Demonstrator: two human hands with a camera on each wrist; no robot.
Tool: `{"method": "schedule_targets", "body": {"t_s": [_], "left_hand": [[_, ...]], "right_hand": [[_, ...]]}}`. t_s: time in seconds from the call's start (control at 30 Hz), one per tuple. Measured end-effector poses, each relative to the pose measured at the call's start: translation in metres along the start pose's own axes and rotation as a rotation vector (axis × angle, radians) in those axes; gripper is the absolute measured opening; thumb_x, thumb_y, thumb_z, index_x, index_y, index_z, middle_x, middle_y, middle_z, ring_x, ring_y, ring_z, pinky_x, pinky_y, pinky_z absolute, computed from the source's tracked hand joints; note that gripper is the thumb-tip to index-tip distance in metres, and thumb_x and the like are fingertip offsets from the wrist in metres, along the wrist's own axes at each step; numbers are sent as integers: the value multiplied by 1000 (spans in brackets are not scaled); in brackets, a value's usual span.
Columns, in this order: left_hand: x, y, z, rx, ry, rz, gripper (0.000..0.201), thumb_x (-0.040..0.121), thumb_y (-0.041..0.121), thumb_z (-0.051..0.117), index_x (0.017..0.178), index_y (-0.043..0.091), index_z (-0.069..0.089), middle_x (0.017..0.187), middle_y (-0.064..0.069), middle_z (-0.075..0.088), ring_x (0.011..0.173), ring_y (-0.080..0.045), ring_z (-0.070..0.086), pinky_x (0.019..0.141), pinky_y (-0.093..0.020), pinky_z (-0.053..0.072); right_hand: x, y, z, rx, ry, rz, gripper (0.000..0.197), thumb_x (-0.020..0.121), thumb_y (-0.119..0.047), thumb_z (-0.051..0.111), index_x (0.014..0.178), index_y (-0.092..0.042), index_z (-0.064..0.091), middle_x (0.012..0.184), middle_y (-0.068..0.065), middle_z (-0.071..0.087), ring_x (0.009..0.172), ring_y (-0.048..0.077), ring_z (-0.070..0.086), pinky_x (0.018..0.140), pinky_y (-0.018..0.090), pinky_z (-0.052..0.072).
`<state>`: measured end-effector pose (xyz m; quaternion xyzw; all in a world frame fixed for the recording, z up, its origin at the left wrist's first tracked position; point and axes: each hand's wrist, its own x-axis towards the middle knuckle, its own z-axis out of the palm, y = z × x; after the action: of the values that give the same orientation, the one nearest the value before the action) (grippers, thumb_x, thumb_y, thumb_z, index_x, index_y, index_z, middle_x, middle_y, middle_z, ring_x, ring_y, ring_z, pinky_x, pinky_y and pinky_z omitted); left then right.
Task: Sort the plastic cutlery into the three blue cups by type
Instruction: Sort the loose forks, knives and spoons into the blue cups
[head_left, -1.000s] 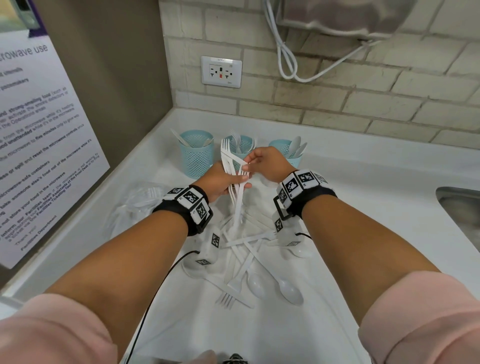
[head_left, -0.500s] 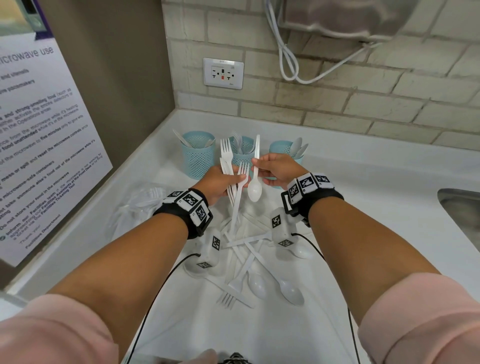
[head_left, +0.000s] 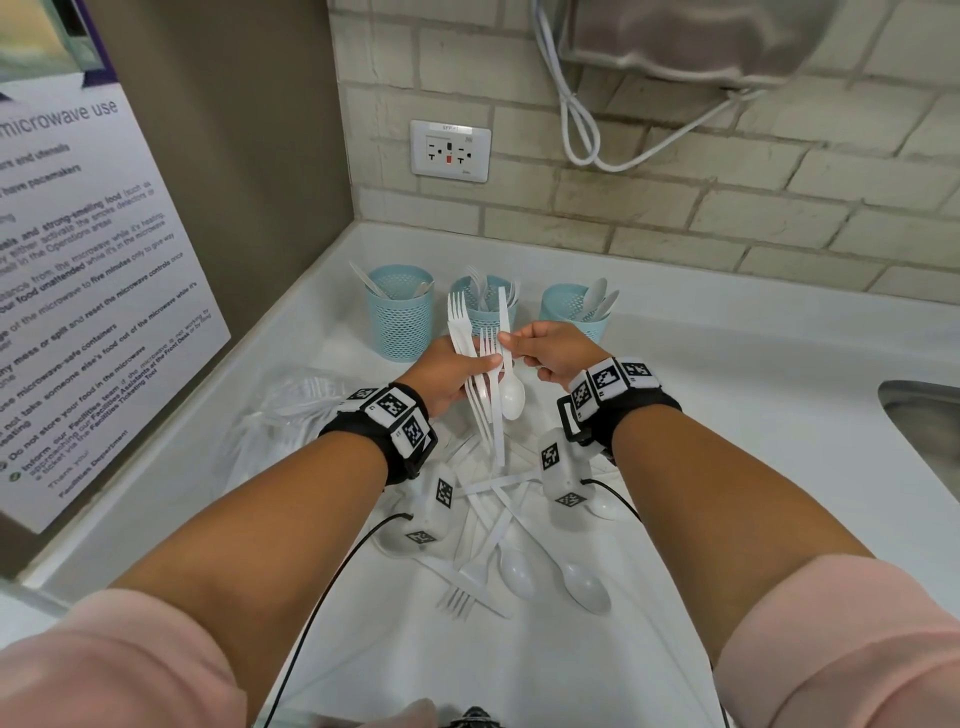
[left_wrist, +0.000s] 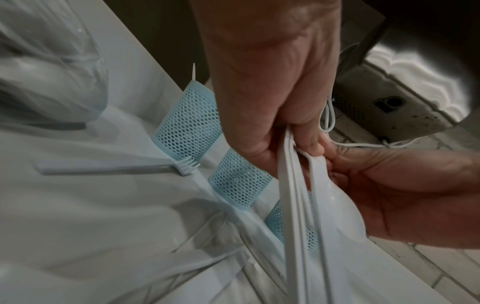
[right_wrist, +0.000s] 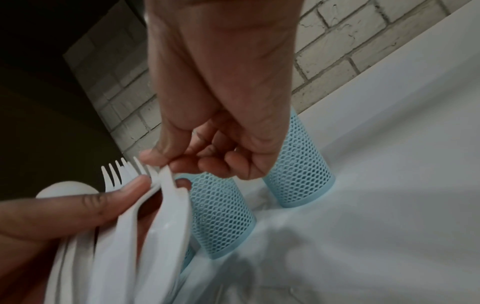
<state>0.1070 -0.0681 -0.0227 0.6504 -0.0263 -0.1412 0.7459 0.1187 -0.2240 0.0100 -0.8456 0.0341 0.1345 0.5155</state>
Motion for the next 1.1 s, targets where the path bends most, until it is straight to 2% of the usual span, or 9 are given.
{"method": "schedule_targets", "body": {"t_s": [0.23, 0.47, 0.6, 0.67, 0.8, 0.9, 0.97, 1.03, 1.1], "left_hand": [[-1, 1, 3, -19, 37, 23, 32, 85, -2, 62, 116, 5, 59, 90, -4, 67, 78, -17, 66, 63, -24, 57], [2, 0, 3, 4, 91, 38, 28, 84, 3, 66, 111, 7, 62, 94, -7, 69, 82, -20, 67, 70, -30, 57], [6, 4, 1, -71, 149, 54, 19, 86, -1, 62, 104, 4, 61, 86, -7, 67, 76, -21, 65, 65, -28, 58], [6, 6, 2, -112, 153, 66, 13, 87, -2, 60, 97, 5, 62, 85, -7, 66, 75, -20, 65, 64, -26, 58], [6, 9, 6, -185, 130, 90, 12, 89, 0, 59, 100, 4, 60, 92, -10, 68, 79, -21, 68, 68, -25, 59], [5, 12, 8, -167, 92, 83, 18, 92, 4, 55, 110, 5, 55, 95, -9, 67, 79, -17, 69, 69, -25, 58], [2, 14, 8, -125, 78, 74, 22, 95, 10, 52, 117, 8, 52, 94, -7, 67, 71, -10, 70, 63, -22, 57], [0, 15, 9, -99, 80, 53, 23, 97, 15, 50, 119, 12, 51, 91, -4, 67, 65, -5, 69, 58, -20, 55], [-1, 16, 9, -61, 73, 27, 19, 98, 19, 47, 116, 17, 50, 87, -1, 66, 63, -4, 68, 59, -20, 53]], "right_hand": [[-9, -6, -1, 18, -85, 47, 23, 83, -39, 66, 77, -19, 57, 79, 0, 50, 64, 9, 39, 57, 22, 36], [-7, -4, -2, 51, -120, 111, 18, 85, -34, 64, 80, -20, 54, 77, -5, 52, 68, 5, 46, 65, 21, 43], [-9, 3, -4, 68, -264, 205, 11, 87, -25, 64, 84, -17, 57, 82, -4, 56, 71, 10, 55, 82, 29, 50], [-9, 8, -5, 132, -223, 177, 8, 87, -22, 64, 86, -16, 59, 83, -4, 60, 68, 11, 58, 77, 27, 55], [-9, 13, -7, 338, -31, 12, 5, 93, -16, 56, 90, -16, 59, 83, 2, 62, 54, 7, 64, 51, 19, 55], [-3, 16, -11, 447, 247, -178, 15, 96, -13, 49, 101, -8, 62, 76, 5, 58, 48, 7, 58, 44, 15, 48], [3, 16, -19, 355, 526, -263, 22, 97, -12, 46, 108, -4, 64, 82, 6, 59, 61, 13, 56, 52, 18, 47], [5, 12, -31, 161, 827, -265, 24, 97, -12, 45, 111, -6, 65, 100, 12, 61, 82, 20, 58, 71, 21, 46], [5, 12, -44, 6, 945, -282, 26, 98, -14, 45, 115, -7, 63, 114, 17, 57, 97, 25, 58, 81, 19, 39]]}}
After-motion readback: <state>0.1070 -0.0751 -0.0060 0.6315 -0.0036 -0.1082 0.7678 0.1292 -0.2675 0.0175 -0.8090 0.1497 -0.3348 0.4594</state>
